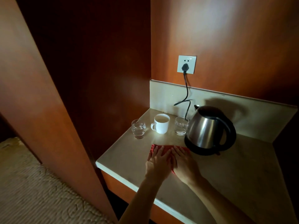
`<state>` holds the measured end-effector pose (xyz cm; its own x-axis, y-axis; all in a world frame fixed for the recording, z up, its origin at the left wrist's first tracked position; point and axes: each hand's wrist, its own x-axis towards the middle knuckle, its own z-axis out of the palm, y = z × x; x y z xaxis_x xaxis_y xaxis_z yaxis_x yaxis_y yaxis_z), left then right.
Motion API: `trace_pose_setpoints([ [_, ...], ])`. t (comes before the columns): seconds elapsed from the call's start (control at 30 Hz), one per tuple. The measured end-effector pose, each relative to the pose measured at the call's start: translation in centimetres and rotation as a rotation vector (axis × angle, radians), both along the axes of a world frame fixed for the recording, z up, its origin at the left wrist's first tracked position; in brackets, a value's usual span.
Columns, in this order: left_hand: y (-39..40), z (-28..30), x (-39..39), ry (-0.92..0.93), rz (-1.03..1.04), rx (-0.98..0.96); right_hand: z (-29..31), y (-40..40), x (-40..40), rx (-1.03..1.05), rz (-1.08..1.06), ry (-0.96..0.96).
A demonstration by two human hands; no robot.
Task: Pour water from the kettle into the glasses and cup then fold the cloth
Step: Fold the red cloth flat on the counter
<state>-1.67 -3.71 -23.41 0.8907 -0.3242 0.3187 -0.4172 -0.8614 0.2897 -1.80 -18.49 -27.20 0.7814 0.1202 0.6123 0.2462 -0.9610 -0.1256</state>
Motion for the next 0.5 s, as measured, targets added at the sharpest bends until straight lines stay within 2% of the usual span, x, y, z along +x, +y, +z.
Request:
trace_pose_setpoints([
  [0.1, -0.1, -2.2, 4.1, 0.003, 0.038, -0.006, -0.6, 0.3, 3.8, -0.017, -0.028, 0.086],
  [0.23, 1.3, -3.3, 8.2, -0.097, 0.047, -0.050, -0.8, 2.4, 7.1, 0.000, -0.055, 0.138],
  [0.5, 7.8, -2.3, 6.3, -0.212, 0.074, -0.155, -0.4, 8.7, 7.1, 0.069, 0.054, 0.128],
])
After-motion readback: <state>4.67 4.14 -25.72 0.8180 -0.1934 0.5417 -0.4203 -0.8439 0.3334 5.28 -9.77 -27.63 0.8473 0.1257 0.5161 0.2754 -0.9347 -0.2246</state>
